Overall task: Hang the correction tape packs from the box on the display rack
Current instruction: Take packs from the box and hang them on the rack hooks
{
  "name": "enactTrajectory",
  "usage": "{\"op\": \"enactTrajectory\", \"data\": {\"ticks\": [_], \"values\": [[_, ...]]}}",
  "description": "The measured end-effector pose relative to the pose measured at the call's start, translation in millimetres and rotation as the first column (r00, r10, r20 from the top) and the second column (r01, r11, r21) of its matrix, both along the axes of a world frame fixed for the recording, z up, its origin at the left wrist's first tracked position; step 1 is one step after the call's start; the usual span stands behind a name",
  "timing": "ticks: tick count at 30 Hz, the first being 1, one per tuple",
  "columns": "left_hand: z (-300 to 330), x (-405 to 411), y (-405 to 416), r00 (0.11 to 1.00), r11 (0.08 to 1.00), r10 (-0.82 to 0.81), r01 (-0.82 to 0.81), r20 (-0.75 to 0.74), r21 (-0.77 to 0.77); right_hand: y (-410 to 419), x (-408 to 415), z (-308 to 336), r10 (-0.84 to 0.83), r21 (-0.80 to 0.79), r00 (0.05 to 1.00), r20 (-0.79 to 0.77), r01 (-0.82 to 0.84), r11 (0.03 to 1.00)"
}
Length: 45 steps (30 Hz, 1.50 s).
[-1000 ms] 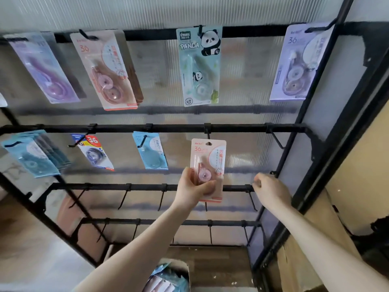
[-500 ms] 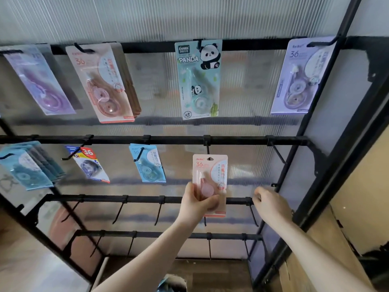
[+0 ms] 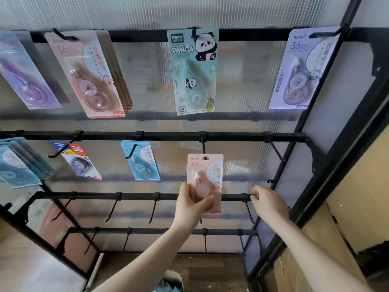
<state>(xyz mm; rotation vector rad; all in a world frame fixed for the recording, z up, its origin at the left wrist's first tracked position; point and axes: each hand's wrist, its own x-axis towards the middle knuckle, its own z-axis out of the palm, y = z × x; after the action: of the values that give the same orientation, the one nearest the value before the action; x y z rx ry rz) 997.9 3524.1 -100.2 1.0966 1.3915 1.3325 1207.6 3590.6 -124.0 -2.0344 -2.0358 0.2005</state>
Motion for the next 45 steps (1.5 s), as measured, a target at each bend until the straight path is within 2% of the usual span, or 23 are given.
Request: {"op": "enactTrajectory", "data": {"ticks": [9, 19, 29, 37, 41, 45], "values": [[-4, -6, 10, 0.998, 1.000, 0.015, -0.016, -0.066, -0.015, 0, 4, -2, -0.009, 0.003, 1.000, 0.011, 0.009, 1.000], [-5, -21, 60, 0.965, 0.999, 0.014, -0.023, -0.260, -0.032, 1, 10, -5, 0.025, 0.002, 0.999, 0.023, -0.025, 1.000], [-14, -26, 90, 0.924, 0.992, -0.017, -0.034, -0.382, -0.126, -2, 12, -11, 0.070, 0.044, 0.997, 0.022, -0.071, 0.996], [-20, -40, 78, 0.780, 0.985, 0.016, -0.119, -0.625, -0.123, -2, 6, -9, 0.113, 0.033, 0.993, 0.044, -0.114, 0.993], [-22, -54, 61, 0.721, 0.984, 0.035, -0.145, -0.692, -0.100, 1, -3, -6, 0.134, 0.035, 0.988, 0.076, -0.137, 0.990], [-20, -71, 37, 0.607, 0.983, 0.048, -0.170, -0.793, -0.071, 0, -20, -3, 0.168, 0.079, 0.980, 0.109, -0.177, 0.981]]}}
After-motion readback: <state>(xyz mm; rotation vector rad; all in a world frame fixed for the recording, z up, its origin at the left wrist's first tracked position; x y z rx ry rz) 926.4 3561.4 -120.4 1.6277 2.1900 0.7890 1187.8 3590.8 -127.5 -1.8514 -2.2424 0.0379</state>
